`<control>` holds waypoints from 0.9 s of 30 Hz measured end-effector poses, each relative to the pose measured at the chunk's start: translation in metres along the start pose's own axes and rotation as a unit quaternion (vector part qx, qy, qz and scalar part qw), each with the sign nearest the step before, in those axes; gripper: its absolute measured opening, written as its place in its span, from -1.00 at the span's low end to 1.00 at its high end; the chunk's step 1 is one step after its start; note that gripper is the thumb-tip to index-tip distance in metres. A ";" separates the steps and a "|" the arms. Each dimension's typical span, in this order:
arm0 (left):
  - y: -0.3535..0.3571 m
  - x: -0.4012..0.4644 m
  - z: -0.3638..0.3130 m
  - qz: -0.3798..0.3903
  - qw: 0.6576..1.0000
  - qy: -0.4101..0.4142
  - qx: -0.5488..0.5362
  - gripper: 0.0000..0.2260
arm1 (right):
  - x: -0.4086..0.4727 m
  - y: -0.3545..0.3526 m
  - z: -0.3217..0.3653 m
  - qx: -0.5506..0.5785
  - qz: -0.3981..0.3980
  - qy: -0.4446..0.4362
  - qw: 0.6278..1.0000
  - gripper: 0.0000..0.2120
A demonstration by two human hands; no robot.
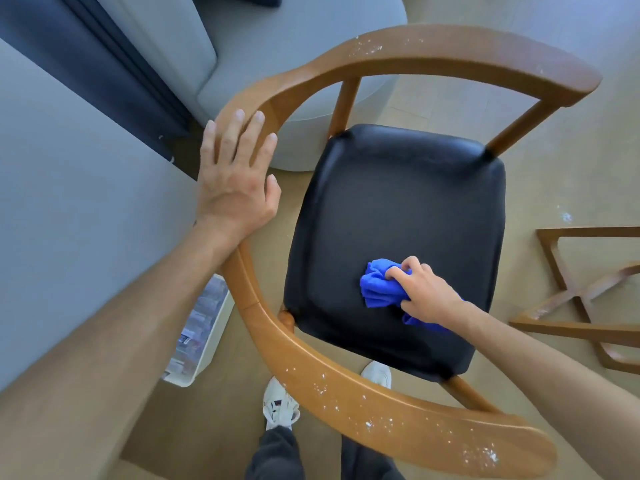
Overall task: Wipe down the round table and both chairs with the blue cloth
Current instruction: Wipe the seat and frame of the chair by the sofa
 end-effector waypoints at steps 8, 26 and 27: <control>-0.003 -0.002 -0.005 0.010 0.989 0.146 -0.031 -0.60 | -0.058 -0.058 0.051 0.276 -0.088 0.136 0.948 -0.55; -0.001 -0.062 -0.009 -0.024 0.955 0.291 -0.056 -0.61 | -0.154 -0.008 0.283 0.220 -0.421 0.222 0.852 -0.72; -0.001 -0.065 -0.011 -0.023 0.955 0.290 -0.055 -0.61 | -0.159 -0.003 0.274 0.214 -0.430 0.193 0.856 -0.71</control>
Point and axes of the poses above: each hand's wrist, its own x-axis towards the middle knuckle, its own y-axis out of the palm, z = x × y, the point moved 4 cm from there along x, towards the middle knuckle, and after that the axes turned 8 degrees about y, right-handed, at the moved point
